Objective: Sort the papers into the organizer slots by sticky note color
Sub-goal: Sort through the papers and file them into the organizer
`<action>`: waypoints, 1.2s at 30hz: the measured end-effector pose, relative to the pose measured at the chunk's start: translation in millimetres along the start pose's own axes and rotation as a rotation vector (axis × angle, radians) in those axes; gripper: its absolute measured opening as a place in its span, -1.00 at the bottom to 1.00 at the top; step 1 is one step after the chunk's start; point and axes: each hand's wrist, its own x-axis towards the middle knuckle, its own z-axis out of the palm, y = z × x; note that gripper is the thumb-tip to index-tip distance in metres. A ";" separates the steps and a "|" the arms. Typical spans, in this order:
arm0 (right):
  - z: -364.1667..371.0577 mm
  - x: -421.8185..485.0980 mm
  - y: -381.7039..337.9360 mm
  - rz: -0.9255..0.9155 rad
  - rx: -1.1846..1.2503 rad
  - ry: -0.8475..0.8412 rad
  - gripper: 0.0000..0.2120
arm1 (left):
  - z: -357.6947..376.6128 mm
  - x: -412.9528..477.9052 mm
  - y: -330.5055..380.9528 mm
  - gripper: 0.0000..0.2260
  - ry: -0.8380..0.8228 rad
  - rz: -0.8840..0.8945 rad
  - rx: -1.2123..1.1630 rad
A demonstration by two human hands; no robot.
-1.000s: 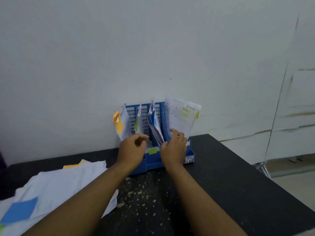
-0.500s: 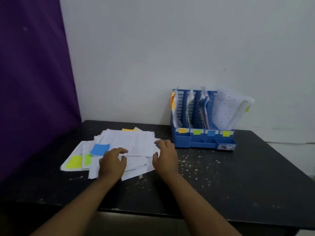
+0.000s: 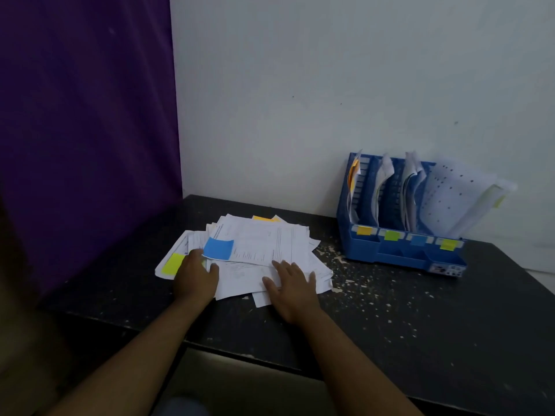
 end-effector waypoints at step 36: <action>-26.7 -44.1 3.2 0.035 0.423 0.390 -0.56 | -34.1 -30.0 26.1 -0.82 0.361 0.112 -0.533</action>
